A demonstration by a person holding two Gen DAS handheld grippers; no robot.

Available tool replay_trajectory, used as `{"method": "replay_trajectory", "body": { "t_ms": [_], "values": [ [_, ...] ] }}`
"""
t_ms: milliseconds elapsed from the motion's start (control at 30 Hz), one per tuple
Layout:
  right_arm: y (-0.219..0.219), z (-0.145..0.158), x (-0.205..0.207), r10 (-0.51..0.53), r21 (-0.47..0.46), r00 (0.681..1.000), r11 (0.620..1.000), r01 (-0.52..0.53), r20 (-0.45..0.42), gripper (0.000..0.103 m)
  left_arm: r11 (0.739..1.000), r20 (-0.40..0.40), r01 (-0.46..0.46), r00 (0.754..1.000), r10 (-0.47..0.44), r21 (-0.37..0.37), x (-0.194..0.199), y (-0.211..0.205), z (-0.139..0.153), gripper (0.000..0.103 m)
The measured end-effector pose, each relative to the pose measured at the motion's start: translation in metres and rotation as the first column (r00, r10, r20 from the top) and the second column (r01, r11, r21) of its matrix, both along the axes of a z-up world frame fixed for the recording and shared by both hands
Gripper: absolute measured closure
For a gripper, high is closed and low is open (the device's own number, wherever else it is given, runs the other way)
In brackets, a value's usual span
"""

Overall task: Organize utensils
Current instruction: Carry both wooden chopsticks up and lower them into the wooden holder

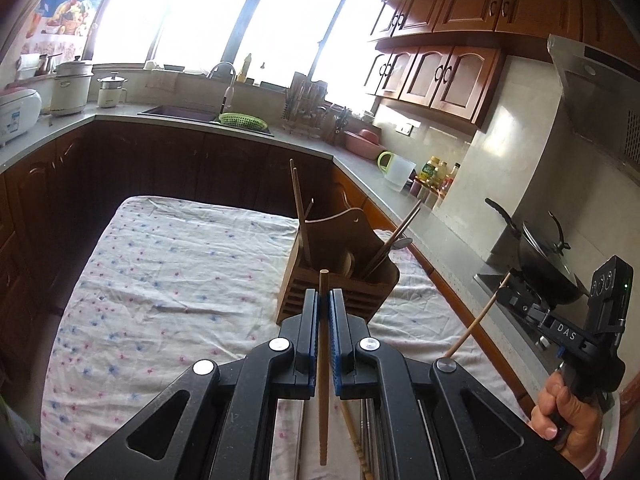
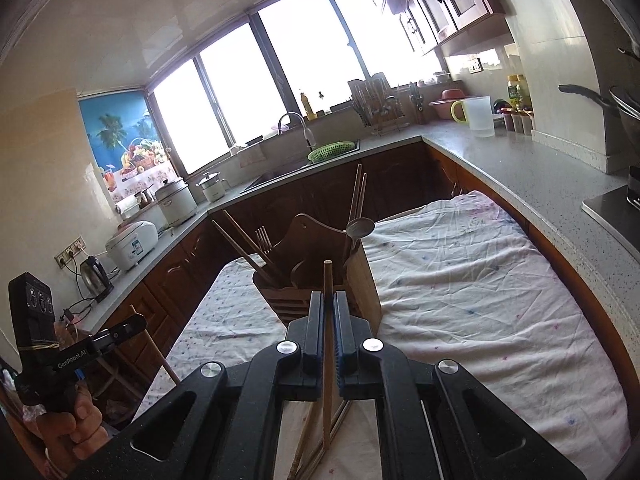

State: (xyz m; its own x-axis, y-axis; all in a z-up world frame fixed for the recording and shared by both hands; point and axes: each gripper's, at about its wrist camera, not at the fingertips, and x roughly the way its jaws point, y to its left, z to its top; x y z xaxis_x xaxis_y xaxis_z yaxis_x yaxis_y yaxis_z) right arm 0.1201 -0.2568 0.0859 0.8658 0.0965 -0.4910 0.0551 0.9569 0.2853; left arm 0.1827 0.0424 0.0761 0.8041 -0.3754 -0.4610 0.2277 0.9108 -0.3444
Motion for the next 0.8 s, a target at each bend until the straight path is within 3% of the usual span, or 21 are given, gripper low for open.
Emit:
{"method": "replay_trajectory", "body": {
  "t_ms": [267, 533, 800],
  "values": [
    [-0.001, 0.029, 0.020, -0.011, -0.044, 0.997, 0.999, 0.014, 0.073, 0.099, 1.000, 0.110, -0.025, 0.994, 0.027, -0.017, 0.017, 0.003, 0.033, 0.100],
    [-0.007, 0.076, 0.059, -0.049, -0.076, 0.980, 0.995, 0.064, 0.192, 0.099, 0.994, 0.235, -0.097, 0.966, 0.106, -0.049, 0.056, 0.003, 0.068, 0.100],
    [-0.018, 0.088, 0.103, -0.083, -0.089, 0.967, 0.990, 0.107, 0.240, 0.099, 0.983, 0.265, -0.179, 0.946, 0.186, -0.050, 0.106, -0.006, 0.060, 0.100]
  ]
}}
